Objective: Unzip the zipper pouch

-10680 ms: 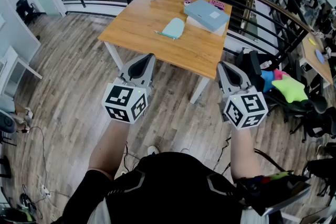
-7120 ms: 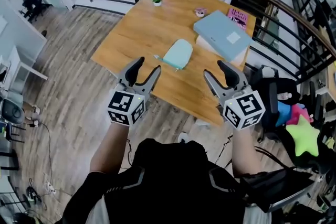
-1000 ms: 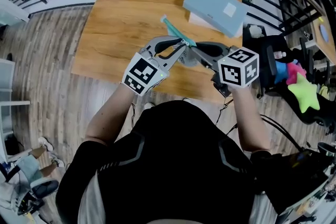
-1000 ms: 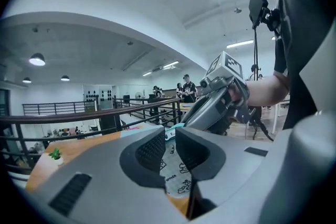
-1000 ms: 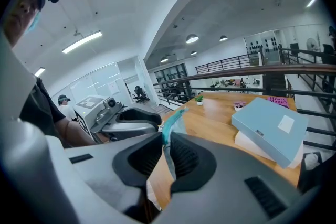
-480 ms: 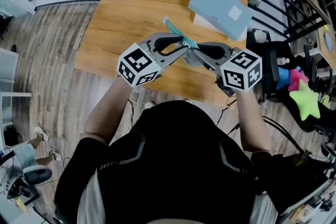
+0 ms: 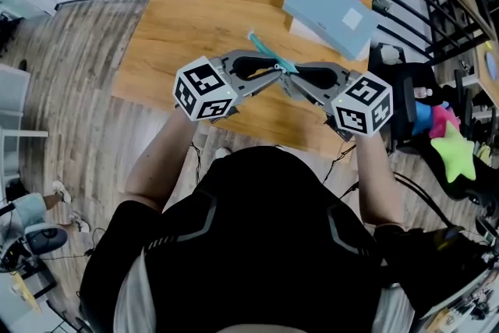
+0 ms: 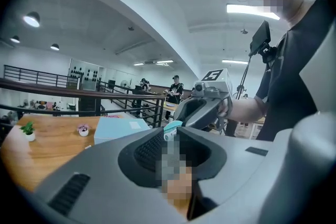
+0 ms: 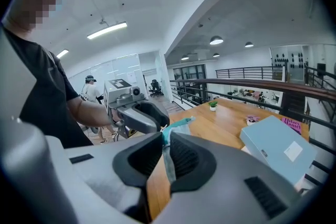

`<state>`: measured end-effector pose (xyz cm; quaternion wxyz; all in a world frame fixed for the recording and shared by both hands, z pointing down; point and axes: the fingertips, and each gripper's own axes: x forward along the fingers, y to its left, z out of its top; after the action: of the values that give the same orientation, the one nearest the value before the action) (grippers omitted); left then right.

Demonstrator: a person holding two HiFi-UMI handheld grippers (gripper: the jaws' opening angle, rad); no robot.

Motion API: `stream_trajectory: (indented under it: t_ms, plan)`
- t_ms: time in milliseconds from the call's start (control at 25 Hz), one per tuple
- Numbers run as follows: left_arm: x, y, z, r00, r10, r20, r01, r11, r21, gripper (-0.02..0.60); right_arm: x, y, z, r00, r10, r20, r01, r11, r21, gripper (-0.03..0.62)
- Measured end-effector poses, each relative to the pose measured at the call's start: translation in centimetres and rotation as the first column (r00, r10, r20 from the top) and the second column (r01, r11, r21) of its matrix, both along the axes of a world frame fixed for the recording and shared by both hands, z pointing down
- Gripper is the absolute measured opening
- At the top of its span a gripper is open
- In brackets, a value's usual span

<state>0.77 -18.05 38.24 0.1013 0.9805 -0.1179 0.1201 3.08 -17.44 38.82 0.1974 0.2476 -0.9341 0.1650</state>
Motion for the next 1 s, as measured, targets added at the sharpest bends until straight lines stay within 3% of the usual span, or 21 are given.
stream_trajectory:
  t_ms: [240,480,840,1000]
  plan:
    - [-0.3,-0.2,-0.7,0.995,-0.032,-0.089,0.026,0.997,-0.069,0.071,0.3,0.0,-0.2,0.998,-0.007,0.055,0.008,1.000,-0.008,0.054]
    - [-0.5,0.4,-1.1,0.987,-0.010,-0.162,-0.014,0.989,-0.144,0.072,0.4,-0.1,-0.1,0.997,-0.010,0.083,0.012,1.000,-0.017,0.054]
    - [-0.4,0.1,-0.9,0.989,-0.036,-0.143,0.017,0.991,-0.135,0.070,-0.2,-0.5,-0.4,0.996,-0.019,0.085,0.020,1.000,-0.016,0.052]
    - [-0.7,-0.1,-0.6,0.991,-0.067,-0.119,0.052,0.991,-0.122,0.036,-0.2,-0.5,0.1,0.998,-0.008,0.063,0.009,1.000,-0.016,0.052]
